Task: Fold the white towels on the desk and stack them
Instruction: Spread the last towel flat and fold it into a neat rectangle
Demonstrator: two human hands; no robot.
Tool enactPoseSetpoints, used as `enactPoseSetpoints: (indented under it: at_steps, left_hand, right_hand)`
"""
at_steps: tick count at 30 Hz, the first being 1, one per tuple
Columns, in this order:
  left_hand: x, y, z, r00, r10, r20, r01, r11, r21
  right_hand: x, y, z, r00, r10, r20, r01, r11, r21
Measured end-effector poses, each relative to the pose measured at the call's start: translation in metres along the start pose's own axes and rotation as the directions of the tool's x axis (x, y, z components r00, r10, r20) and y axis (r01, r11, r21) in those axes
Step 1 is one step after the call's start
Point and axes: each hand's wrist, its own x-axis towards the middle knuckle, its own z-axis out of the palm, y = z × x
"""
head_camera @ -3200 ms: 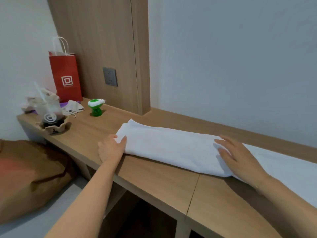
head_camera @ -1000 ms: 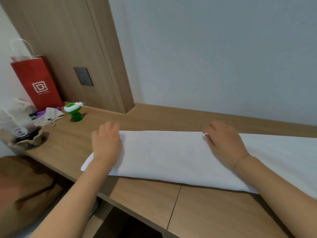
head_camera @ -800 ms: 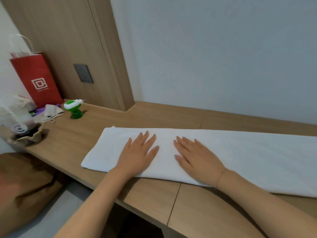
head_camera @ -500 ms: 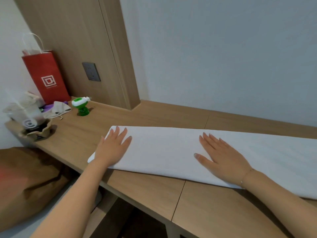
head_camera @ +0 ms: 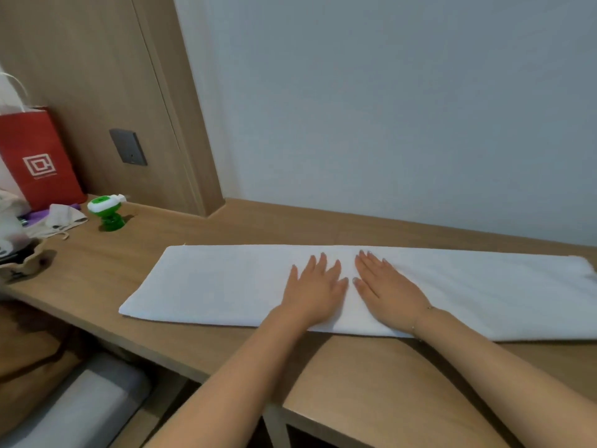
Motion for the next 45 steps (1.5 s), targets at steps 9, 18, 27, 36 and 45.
enactPoseSetpoints:
  at_steps: [9,18,27,36,45]
  left_hand:
    - [-0.007,0.01,0.024,0.986,-0.031,-0.162,0.028,0.999,-0.02]
    - [0.026,0.049,0.0,0.96,-0.05,-0.274,0.039,0.998,-0.043]
    - [0.072,0.071,0.006,0.979,-0.012,-0.205,-0.03,0.979,-0.201]
    - [0.075,0.076,0.002,0.961,-0.029,-0.276,-0.05,0.96,-0.275]
    - [0.053,0.131,0.019,0.891,0.304,-0.338,-0.292,0.952,0.087]
  right_hand:
    - [-0.06,0.14,-0.03,0.958,0.281,0.049,-0.275,0.956,-0.105]
    - [-0.077,0.179,-0.046,0.946,0.325,0.009,-0.32,0.924,0.208]
    - [-0.072,0.234,-0.069,0.918,0.366,-0.153,-0.336,0.922,0.191]
    - [-0.07,0.248,-0.073,0.894,0.355,-0.273,-0.271,0.914,0.302]
    - [-0.064,0.185,-0.066,0.946,0.171,-0.275,-0.192,0.98,-0.05]
